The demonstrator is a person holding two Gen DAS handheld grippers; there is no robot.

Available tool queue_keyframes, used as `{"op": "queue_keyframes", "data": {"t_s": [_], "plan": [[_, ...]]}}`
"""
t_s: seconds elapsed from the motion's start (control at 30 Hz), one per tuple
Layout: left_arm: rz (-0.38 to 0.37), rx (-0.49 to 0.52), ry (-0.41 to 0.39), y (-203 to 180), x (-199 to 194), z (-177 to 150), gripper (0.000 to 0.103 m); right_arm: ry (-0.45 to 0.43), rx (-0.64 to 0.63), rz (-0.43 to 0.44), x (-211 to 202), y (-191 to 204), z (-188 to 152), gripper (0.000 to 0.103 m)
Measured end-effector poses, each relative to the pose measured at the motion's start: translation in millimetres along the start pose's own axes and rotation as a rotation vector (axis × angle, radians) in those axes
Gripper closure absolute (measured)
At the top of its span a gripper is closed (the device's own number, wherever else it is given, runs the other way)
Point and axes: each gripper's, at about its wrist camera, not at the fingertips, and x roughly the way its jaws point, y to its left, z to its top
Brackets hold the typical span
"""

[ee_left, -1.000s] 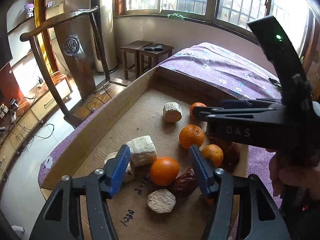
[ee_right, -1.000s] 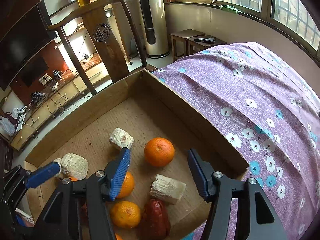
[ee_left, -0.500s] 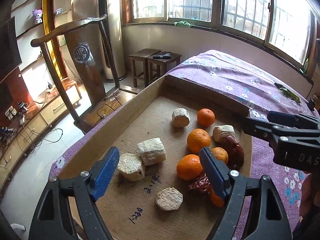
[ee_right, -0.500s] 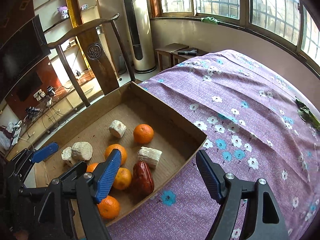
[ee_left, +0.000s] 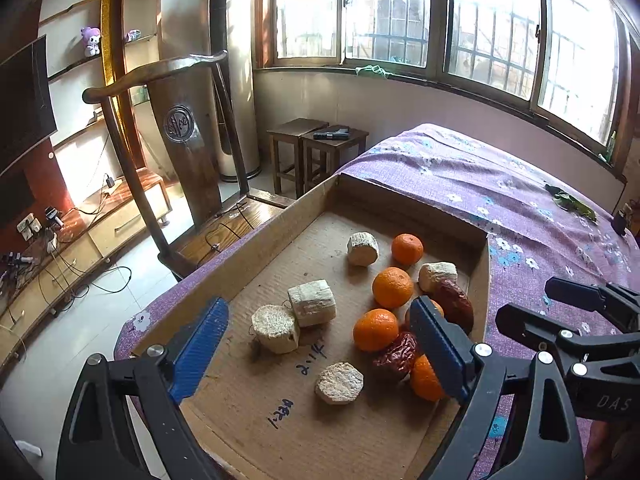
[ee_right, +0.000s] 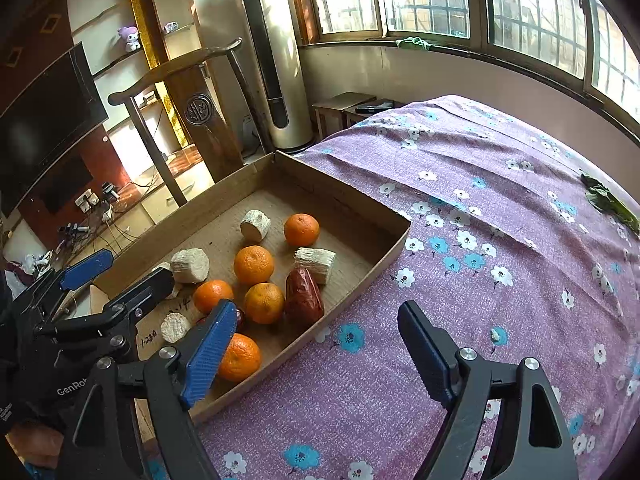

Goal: Organize fruits

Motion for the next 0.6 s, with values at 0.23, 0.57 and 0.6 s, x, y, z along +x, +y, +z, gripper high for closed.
{"op": "queue_keyframes", "data": {"t_s": [0.23, 0.57, 0.6], "plan": [[0.024, -0.016, 0.008, 1, -7, -1, 0.011, -0.023, -0.023, 0.004, -15, 5, -10, 0.013], [0.028, -0.023, -0.016, 0, -17, -3, 0.011, -0.020, -0.059, -0.001, -19, 13, -22, 0.010], [0.029, -0.022, -0.017, -1, -17, -3, 0.011, -0.020, -0.063, 0.002, -19, 14, -23, 0.010]]}}
